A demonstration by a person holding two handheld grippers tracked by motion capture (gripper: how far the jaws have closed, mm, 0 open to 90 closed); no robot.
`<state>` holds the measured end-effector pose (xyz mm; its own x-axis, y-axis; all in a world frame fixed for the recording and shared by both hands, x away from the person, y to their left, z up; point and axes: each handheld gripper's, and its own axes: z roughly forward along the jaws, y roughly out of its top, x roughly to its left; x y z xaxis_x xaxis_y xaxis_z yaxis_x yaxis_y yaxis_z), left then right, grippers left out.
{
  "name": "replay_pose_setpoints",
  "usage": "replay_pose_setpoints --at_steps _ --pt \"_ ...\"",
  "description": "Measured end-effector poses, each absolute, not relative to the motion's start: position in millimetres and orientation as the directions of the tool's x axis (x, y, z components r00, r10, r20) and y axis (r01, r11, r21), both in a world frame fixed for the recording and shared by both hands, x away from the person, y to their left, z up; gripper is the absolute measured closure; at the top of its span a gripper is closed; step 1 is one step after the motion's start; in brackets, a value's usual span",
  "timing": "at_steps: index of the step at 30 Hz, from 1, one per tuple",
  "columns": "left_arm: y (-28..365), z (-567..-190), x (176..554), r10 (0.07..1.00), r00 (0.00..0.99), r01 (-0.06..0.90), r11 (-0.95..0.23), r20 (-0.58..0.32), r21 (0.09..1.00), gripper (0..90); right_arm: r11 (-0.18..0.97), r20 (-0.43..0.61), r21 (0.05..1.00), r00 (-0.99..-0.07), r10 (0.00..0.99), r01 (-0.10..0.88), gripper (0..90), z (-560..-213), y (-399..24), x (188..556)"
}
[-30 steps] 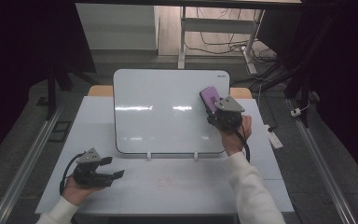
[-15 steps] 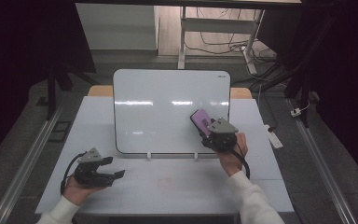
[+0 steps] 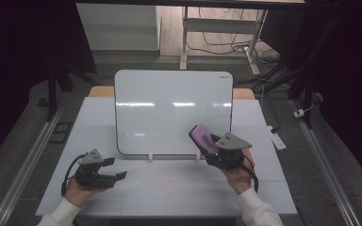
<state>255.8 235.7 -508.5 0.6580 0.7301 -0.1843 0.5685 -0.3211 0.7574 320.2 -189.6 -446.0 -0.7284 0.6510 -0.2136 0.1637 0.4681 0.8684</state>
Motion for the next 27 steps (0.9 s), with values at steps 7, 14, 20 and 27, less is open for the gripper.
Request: replay_pose_setpoints --at_steps 7,14,20,27 --pt "233 -504 253 0.718 0.672 0.549 -0.318 -0.182 0.773 22.6 0.460 -0.186 0.872 -0.756 0.628 0.167 40.3 -449 -191 307" --pt "228 -499 254 0.702 0.690 0.521 -0.312 -0.177 0.795 22.7 0.471 -0.172 0.867 -0.789 0.590 0.164 40.3 -454 -188 302" --pt "212 -486 258 0.661 0.732 0.484 -0.335 -0.165 0.808 22.7 0.486 -0.150 0.855 -0.811 0.565 0.180 40.3 -459 -183 301" --pt "185 -475 273 0.597 0.787 0.450 -0.381 -0.157 0.808 21.7 0.503 -0.133 0.844 -0.838 0.530 0.184 40.2 -463 -177 299"
